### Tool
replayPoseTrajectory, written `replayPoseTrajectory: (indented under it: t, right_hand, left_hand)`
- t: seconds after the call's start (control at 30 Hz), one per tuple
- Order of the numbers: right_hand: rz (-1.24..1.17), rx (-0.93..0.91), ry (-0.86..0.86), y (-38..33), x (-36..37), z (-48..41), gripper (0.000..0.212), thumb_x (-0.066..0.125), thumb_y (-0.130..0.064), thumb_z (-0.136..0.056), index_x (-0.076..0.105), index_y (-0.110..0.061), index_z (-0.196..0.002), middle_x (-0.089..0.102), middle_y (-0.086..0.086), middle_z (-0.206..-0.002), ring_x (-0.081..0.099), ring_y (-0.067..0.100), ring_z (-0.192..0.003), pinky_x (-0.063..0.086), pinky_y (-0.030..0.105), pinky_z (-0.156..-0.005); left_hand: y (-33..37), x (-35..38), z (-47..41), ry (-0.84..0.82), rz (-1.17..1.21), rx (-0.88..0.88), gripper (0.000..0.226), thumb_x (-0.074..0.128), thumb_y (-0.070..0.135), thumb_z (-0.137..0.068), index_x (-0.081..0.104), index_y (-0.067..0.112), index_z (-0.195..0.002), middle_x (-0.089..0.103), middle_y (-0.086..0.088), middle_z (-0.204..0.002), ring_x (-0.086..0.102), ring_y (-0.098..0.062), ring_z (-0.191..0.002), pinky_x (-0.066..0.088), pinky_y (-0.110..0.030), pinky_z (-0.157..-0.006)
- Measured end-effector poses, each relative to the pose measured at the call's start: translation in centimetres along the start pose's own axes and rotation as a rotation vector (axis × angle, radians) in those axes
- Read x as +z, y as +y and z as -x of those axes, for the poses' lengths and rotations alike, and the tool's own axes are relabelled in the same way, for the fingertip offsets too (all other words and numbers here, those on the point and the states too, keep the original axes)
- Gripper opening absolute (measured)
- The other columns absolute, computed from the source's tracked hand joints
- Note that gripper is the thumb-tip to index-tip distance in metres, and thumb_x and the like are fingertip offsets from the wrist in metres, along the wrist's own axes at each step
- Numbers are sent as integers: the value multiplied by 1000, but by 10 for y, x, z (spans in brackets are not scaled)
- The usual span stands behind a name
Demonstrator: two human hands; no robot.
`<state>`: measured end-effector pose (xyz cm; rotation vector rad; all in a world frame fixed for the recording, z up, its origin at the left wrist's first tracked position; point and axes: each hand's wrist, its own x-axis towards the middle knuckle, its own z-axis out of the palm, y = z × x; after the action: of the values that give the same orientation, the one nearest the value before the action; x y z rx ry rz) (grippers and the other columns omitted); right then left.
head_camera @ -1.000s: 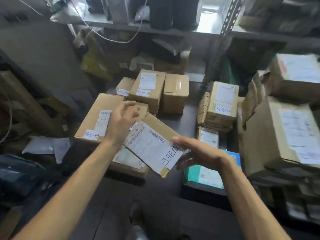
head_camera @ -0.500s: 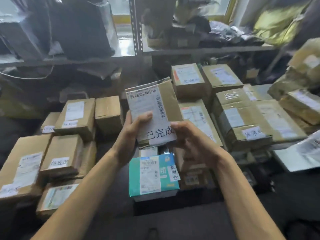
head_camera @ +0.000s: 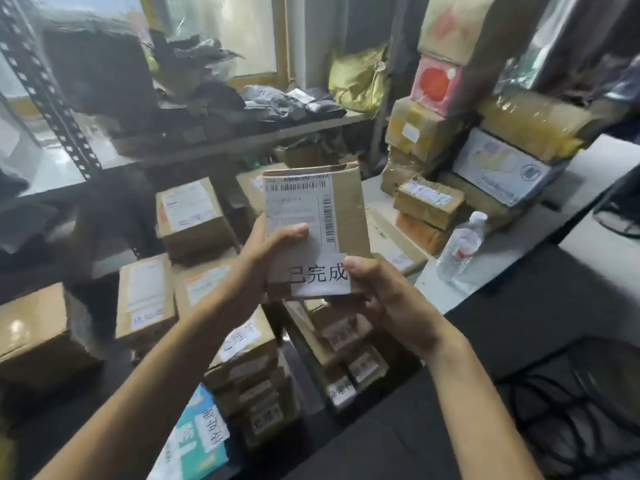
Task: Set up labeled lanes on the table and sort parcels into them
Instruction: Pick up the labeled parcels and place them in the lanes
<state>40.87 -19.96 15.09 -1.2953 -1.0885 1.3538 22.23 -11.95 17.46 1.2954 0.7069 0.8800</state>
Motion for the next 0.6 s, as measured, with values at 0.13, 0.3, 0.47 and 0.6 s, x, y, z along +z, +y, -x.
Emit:
replayPoseTrajectory:
  t: [0.13, 0.3, 0.47, 0.6]
  right_hand:
    - [-69, -20, 53, 0, -89, 8, 93, 78, -66, -69, 54, -8, -139, 71, 13, -126, 70, 31, -115, 55, 49, -99]
    - [-100, 13, 75, 7, -202, 8, 81, 71, -59, -73, 57, -9, -136, 74, 11, -123, 71, 27, -114, 52, 51, -105]
    - [-86, 71, -32, 12, -274, -16, 72, 65, -59, -73, 67, -14, -129, 75, 9, -118, 70, 26, -113, 58, 39, -93]
    - [-89, 126, -35, 11, -290, -61, 87, 71, -64, -66, 60, -9, -133, 75, 9, -118, 71, 23, -111, 59, 38, -91]
  left_hand:
    - [-21, 80, -52, -61, 30, -44, 73, 71, 40, -75, 52, 10, -138, 73, -11, -115, 73, -29, -101, 61, -35, -73]
    - [-60, 177, -104, -43, 77, -123, 67, 71, 40, -79, 53, 16, -139, 70, -18, -125, 70, -38, -110, 61, -48, -87]
    - [-84, 227, -138, 67, 69, -144, 70, 69, 42, -80, 49, 15, -141, 68, -20, -127, 70, -38, -110, 52, -64, -98]
    - [-84, 224, -168, 141, 92, -156, 73, 69, 47, -79, 50, 14, -141, 66, -23, -129, 66, -45, -115, 47, -68, -101]
